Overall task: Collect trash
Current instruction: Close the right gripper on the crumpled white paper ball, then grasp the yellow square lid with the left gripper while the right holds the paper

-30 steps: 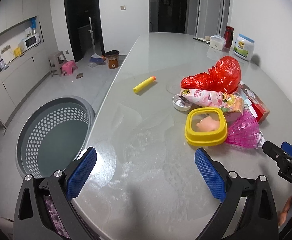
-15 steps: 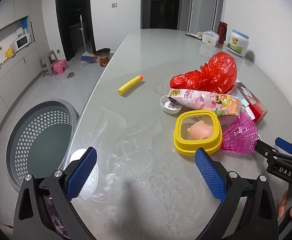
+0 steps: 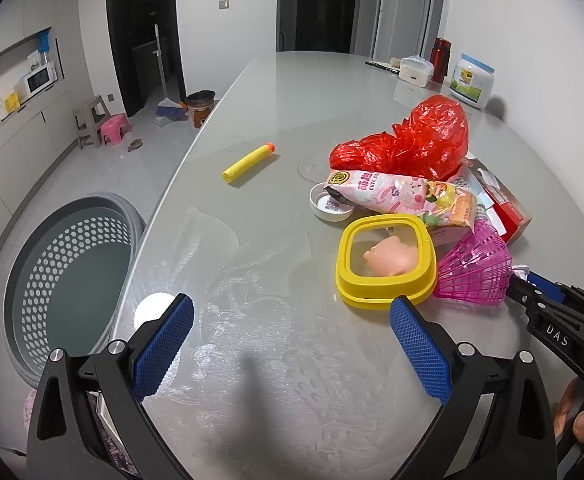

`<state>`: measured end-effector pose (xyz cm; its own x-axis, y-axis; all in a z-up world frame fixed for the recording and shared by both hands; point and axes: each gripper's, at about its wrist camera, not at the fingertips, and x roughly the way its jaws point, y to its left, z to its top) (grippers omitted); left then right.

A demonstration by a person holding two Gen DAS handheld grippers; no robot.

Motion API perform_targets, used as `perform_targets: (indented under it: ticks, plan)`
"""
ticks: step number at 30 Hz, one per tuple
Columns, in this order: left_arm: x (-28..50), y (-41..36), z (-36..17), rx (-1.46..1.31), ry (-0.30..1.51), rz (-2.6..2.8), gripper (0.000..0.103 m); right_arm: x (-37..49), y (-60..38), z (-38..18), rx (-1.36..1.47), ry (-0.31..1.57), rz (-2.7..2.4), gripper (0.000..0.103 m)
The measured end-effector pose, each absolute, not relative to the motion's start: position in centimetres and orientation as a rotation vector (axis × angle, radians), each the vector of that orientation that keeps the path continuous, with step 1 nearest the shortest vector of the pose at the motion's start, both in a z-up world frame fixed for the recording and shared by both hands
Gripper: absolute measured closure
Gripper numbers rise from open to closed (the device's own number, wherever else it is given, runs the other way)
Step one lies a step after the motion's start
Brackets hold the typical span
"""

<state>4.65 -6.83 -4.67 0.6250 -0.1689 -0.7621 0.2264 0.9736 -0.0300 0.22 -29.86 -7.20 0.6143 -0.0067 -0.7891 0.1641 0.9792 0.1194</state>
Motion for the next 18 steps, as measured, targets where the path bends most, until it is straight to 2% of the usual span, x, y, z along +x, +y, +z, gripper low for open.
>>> perform_targets:
  ticks: [3, 18]
  plan:
    - [4.6, -7.0, -4.5, 0.065, 0.864, -0.234, 0.006, 0.0, -30.2, -7.0, 0.206, 0.891, -0.089, 0.074]
    - [6.0, -8.6, -4.3, 0.026, 0.909, -0.324, 0.006, -0.9, -31.4, -6.5, 0.309, 0.802, -0.015, 0.074]
